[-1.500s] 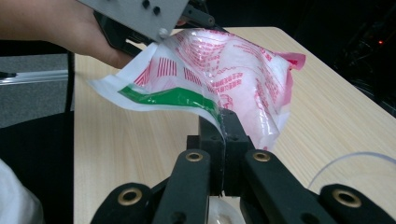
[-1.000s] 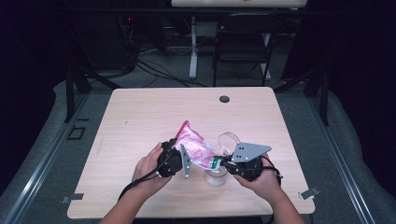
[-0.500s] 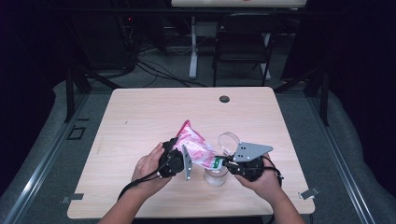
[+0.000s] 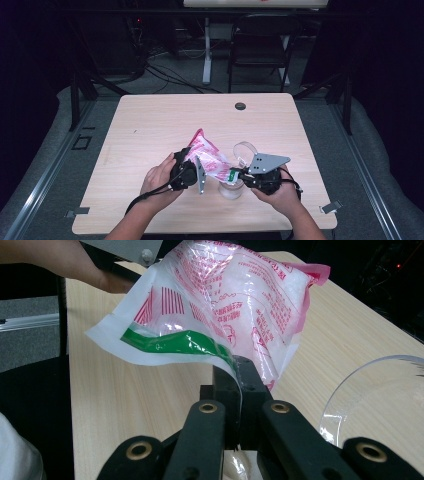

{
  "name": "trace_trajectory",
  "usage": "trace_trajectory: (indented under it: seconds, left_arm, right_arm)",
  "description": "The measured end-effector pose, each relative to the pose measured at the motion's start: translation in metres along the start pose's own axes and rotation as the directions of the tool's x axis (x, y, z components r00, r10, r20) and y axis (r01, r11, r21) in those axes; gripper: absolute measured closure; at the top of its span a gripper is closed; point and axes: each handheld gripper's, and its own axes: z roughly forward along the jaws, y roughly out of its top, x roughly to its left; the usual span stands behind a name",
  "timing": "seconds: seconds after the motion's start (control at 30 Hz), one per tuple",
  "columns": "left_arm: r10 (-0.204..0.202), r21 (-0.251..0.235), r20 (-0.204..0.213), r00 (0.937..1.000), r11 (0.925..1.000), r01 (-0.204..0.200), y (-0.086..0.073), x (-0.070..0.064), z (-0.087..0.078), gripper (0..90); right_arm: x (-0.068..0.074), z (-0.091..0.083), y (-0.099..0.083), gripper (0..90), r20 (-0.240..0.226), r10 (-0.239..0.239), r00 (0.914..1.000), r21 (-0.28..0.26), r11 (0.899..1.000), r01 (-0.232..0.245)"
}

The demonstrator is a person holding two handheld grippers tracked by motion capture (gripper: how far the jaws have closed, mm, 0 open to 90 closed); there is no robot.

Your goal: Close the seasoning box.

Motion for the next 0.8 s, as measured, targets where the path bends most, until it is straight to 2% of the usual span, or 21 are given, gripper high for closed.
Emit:
trace_trajectory:
  seconds: [0.47,0.8]
  left_arm:
    - [0.016,0.001,-0.010,0.9998,0.9999,-0.016,0.0007,-0.0003,-0.0014,60.8]
    - [0.043,0.004,-0.038,0.9984,0.9991,-0.043,0.0021,-0.0008,-0.0037,60.8]
  right_arm:
    - [0.0002,0.0005,-0.0007,90.0,0.001,-0.001,1.0000,0.002,1.000,0.001]
    - [0.0003,0.0005,-0.0012,90.0,-0.001,0.000,1.0000,0.006,1.000,0.000]
